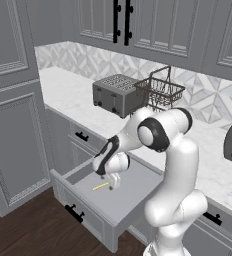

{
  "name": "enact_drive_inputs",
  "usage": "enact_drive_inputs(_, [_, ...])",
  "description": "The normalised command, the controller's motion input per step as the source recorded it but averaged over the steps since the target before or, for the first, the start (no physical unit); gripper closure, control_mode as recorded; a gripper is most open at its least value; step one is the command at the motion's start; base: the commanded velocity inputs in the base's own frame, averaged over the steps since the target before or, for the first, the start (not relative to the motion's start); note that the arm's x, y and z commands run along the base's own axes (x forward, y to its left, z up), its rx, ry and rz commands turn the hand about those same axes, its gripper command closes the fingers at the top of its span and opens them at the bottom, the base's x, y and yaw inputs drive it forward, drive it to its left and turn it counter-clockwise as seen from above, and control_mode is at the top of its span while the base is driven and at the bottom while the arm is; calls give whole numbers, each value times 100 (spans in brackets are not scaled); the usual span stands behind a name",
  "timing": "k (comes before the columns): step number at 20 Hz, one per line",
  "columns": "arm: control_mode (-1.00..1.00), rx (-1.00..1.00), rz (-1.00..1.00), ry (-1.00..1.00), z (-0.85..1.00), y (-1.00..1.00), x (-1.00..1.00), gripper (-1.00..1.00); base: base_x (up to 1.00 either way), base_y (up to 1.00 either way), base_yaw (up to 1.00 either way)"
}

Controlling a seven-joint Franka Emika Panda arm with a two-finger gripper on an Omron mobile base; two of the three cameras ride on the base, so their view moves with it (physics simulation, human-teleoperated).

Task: Take a straw from the drawer in front and place it inside the glass cup on the dining counter.

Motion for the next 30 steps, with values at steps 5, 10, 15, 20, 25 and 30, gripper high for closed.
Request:
enact_drive_inputs(5, [-100, 8, 4, 0, -19, 12, 18, -100, 0, 0, 0])
enact_drive_inputs(10, [-100, 3, 1, 0, -16, 18, 2, -100, 0, 0, 0])
enact_drive_inputs(15, [-100, 0, 0, 0, -15, 18, 3, -100, 0, 0, 0])
enact_drive_inputs(20, [-100, 0, -2, 2, -11, 11, 24, -100, 0, 0, 0])
enact_drive_inputs(25, [-100, 0, -1, 2, -16, 1, 31, -100, 0, 0, 0])
enact_drive_inputs(30, [-100, 0, 0, 5, -30, 0, 32, -100, 0, 0, 0])
